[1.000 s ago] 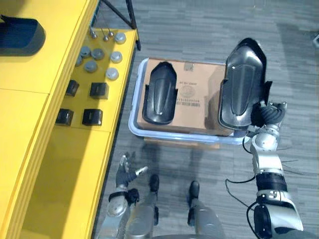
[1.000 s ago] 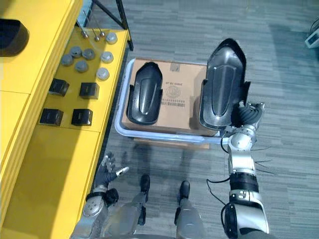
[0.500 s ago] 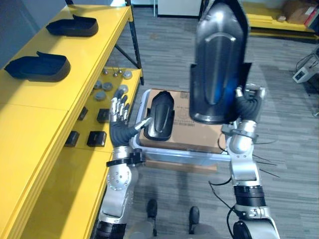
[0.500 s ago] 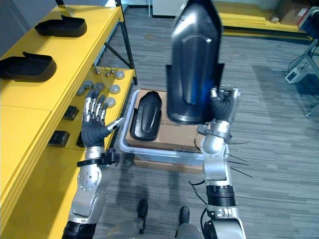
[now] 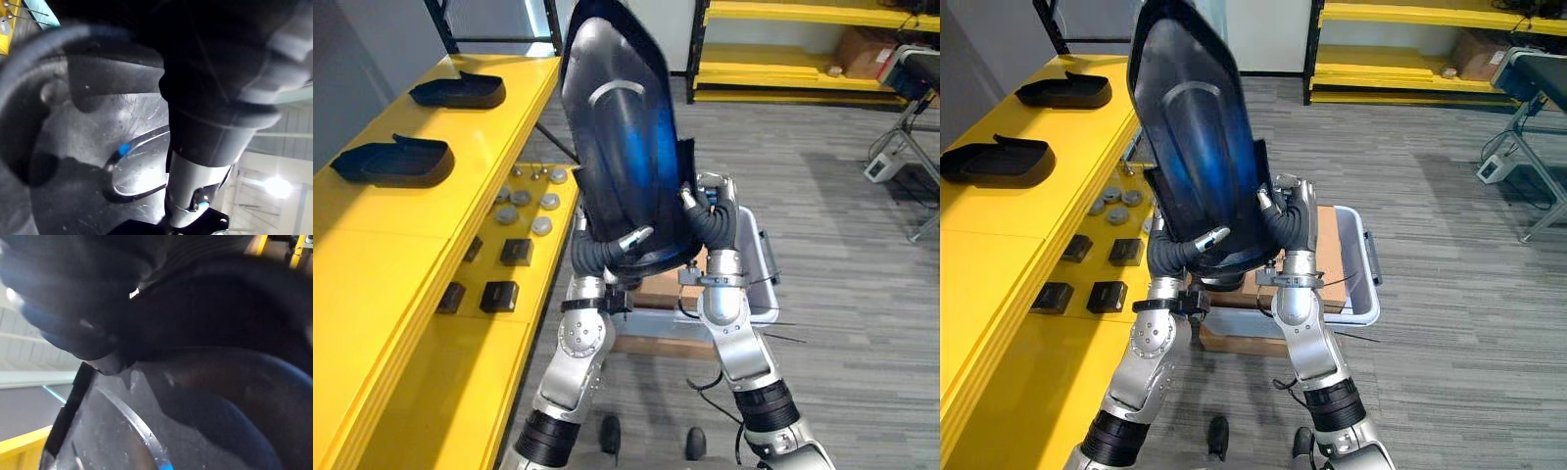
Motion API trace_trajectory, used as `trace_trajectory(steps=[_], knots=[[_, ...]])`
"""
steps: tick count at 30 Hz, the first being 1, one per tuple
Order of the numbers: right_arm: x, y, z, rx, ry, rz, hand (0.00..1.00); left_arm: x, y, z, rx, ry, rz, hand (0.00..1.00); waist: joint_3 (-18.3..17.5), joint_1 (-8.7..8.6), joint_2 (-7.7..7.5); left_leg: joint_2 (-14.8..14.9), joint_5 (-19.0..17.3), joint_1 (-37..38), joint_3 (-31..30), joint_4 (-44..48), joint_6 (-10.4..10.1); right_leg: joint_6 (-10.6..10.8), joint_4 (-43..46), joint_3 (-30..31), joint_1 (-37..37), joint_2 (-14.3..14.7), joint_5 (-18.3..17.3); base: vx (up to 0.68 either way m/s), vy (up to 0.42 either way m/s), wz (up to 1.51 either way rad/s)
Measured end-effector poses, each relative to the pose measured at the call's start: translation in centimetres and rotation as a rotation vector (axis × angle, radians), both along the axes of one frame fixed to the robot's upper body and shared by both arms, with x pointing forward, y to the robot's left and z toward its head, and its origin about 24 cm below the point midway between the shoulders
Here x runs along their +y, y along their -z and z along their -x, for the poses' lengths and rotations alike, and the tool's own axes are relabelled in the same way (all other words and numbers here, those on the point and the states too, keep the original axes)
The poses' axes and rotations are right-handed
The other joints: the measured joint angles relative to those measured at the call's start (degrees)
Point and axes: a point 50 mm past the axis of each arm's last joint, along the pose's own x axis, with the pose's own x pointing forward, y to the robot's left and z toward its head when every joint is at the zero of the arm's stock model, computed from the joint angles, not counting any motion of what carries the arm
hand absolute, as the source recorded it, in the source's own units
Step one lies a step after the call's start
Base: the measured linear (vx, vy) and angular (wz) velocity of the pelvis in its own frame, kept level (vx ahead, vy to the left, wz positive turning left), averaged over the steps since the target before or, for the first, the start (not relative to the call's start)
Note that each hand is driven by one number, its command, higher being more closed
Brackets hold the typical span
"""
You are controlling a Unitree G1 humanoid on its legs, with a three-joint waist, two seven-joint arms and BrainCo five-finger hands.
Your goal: Walk over and take plastic housings, then place them on the shelf
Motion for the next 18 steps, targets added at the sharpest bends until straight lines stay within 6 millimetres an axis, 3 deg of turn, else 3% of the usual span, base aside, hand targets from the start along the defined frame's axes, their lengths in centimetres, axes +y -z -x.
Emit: trace_trajectory(steps=[10, 18], knots=[[0.8, 0.4, 0.5, 0.006, -0.152, 0.007, 0.00, 1.5, 1.3, -0.5, 0.065, -0.054, -0.042, 1.00, -2.26, 0.06, -0.48, 0.00, 0.00, 0.35, 0.10, -0.01, 0.01, -0.02, 0.06, 0.55, 0.13, 0.02, 0.03, 0.00, 0.003, -0.01], [-0.6, 0.3, 0.1, 0.078, -0.330, -0.188, 0.00, 2.6, 2.1, 0.0, 0.055, -0.113, -0.188, 1.00, -2.68, 0.12, -0.59, 0.04, -0.03, 1.03, 0.18, -0.02, -0.02, 0.00, 0.18, 1.13, 0.61, 0.06, 0.01, 0.00, 0.000, 0.00]])
